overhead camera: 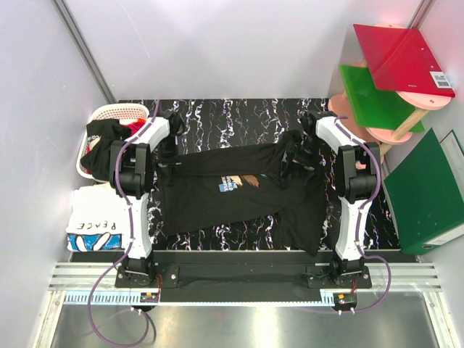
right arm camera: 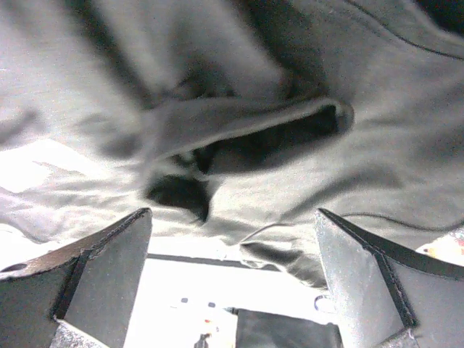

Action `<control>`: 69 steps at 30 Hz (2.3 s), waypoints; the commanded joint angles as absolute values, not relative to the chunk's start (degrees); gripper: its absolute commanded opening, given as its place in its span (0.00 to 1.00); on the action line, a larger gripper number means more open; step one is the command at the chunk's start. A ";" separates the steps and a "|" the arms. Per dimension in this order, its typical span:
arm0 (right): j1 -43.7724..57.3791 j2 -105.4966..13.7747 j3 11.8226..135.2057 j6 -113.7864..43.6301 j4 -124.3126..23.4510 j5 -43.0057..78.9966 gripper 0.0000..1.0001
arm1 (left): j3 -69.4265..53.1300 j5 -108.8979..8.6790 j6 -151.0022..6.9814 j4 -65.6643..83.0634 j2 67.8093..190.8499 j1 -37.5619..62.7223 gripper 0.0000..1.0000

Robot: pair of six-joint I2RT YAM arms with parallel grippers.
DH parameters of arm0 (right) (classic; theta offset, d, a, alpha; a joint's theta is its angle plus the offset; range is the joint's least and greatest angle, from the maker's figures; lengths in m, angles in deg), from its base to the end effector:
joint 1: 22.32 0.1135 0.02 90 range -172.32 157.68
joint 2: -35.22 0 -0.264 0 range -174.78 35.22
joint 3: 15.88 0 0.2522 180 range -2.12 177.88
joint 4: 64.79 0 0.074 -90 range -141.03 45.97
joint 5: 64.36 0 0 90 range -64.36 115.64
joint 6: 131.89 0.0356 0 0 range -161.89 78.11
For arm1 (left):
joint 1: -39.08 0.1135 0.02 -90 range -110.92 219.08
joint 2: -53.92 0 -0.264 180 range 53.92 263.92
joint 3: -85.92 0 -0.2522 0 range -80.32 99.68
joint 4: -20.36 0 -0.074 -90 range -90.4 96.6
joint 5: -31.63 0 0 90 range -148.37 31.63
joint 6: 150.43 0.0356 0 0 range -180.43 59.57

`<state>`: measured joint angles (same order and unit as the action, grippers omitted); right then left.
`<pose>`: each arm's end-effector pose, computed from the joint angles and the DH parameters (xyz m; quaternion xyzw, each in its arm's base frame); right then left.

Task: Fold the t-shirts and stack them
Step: Fold the flattened tshirt in 1/3 of the way

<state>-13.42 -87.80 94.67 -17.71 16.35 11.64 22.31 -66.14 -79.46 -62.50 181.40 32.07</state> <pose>0.3971 0.0709 0.1721 -0.1357 -0.9827 -0.1079 0.0646 0.4180 -0.0466 0.1655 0.1021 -0.9919 -0.0737 0.0182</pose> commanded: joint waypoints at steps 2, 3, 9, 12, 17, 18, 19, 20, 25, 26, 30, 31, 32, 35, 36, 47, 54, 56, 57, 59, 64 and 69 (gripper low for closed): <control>-13.01 -82.64 101.49 -18.78 18.05 13.42 1.00 | 17.86 -70.76 -79.85 -64.07 176.88 31.35 0.08; -13.01 -82.55 103.07 -19.21 17.97 13.25 1.00 | 17.07 -70.85 -80.20 -64.07 176.80 31.35 0.22; -13.01 -84.22 109.05 -20.71 16.04 9.48 0.92 | 14.78 -73.13 -82.58 -63.28 171.97 30.56 0.99; -13.09 -86.06 108.01 -20.27 12.62 6.93 0.70 | 15.83 -73.22 -82.84 -62.58 168.28 30.03 0.99; -12.92 -88.52 106.42 -19.31 6.37 7.62 0.00 | 18.29 -71.91 -84.07 -61.08 165.19 29.76 0.99; -12.92 -90.53 107.38 -19.39 6.19 8.84 0.00 | 19.25 -71.56 -84.42 -60.73 165.37 29.76 0.99; -12.92 -91.60 107.83 -19.48 5.58 9.28 0.00 | 19.70 -70.42 -84.60 -60.38 166.15 29.76 0.99; -12.92 -92.65 108.44 -19.48 5.58 9.98 0.00 | 20.40 -69.80 -84.69 -60.12 167.12 29.76 0.99; -12.92 -99.24 112.66 -20.27 4.87 15.87 0.00 | 26.64 -66.12 -83.46 -60.29 174.24 29.33 0.52; -12.92 -100.21 114.23 -20.27 4.87 16.84 0.00 | 27.43 -65.76 -83.28 -60.72 175.03 29.32 0.25; -12.83 -104.95 118.98 -19.75 5.05 22.80 0.00 | 29.81 -64.70 -82.41 -61.78 177.76 29.24 0.00; -12.83 -105.66 120.21 -19.74 5.05 23.78 0.00 | 29.90 -64.18 -82.14 -61.96 178.02 29.24 0.00; -12.74 -106.54 123.01 -19.66 5.14 24.66 0.00 | 29.90 -64.08 -81.97 -62.48 178.37 29.24 0.00; -12.57 -111.02 132.04 -19.31 8.03 29.22 0.00 | 31.99 -64.08 -81.96 -64.76 181.62 29.24 0.00; -12.57 -113.47 134.70 -19.22 9.86 30.02 0.00 | 32.96 -64.34 -82.14 -65.64 183.89 29.24 0.00; -12.57 -119.39 149.32 -16.84 11.20 31.19 0.07 | 41.93 -63.99 -84.25 -70.57 194.45 29.15 0.00; -12.83 -101.56 138.78 -21.32 8.48 30.03 0.18 | 53.43 -68.64 -87.58 -72.41 201.04 29.50 0.00; -13.18 -95.95 134.65 -21.06 8.21 29.25 0.26 | 58.08 -69.09 -88.20 -73.38 202.97 29.85 0.00; -13.27 -94.35 133.33 -21.06 7.95 29.07 0.41 | 59.15 -70.14 -88.81 -73.21 203.25 30.11 0.00; -13.27 -89.88 129.38 -20.98 7.86 28.63 0.63 | 61.00 -70.94 -88.91 -71.72 203.51 30.38 0.00; -13.53 -83.53 120.95 -22.03 7.51 25.82 1.00 | 62.24 -72.26 -89.43 -65.66 202.55 31.52 0.00; -14.85 -78.52 113.29 -22.12 7.42 26.34 1.00 | 61.37 -71.64 -89.52 -61.97 198.51 33.10 0.00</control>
